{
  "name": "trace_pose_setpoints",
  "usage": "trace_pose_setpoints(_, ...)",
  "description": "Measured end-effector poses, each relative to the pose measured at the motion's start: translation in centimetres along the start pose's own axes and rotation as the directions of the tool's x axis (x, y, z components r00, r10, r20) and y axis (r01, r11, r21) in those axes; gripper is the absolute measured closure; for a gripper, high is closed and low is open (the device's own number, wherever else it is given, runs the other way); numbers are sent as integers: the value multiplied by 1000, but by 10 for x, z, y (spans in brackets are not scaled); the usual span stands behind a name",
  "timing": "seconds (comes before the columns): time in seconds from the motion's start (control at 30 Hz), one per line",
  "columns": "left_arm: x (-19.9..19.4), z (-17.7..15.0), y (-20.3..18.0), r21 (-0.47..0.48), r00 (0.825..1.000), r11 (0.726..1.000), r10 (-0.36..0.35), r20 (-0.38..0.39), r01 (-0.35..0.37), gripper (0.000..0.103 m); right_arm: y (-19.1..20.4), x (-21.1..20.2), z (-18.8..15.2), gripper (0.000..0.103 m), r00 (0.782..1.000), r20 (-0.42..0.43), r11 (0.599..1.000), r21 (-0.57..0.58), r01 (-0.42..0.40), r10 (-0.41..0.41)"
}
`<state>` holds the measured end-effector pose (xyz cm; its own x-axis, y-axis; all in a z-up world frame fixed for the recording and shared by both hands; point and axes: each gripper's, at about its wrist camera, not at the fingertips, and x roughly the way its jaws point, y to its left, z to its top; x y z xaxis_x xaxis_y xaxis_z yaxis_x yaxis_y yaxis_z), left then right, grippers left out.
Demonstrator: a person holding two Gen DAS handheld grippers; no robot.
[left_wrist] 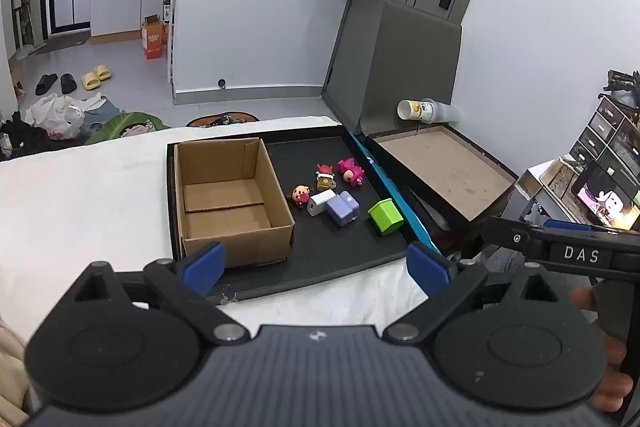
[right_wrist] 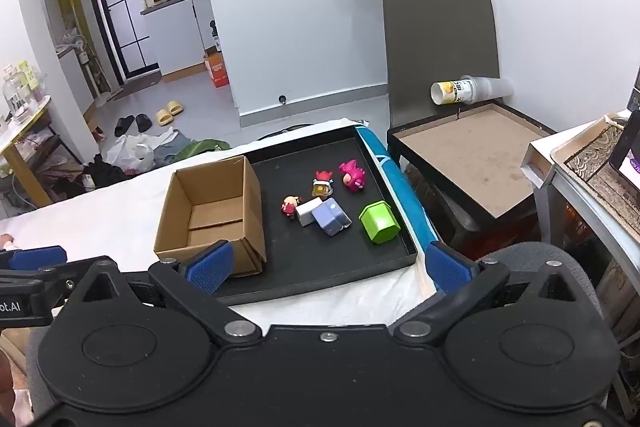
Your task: Organize rigid objects
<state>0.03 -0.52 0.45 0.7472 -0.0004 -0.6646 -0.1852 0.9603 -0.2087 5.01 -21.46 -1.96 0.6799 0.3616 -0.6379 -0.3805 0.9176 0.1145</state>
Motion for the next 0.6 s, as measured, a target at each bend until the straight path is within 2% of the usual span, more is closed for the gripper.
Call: trace_pose_setpoints(0.6,-3,0,-1,-3,1000,1000,-4,6,4,6,-2,-1,-1,0,1000,7,1000,-12,14,-14)
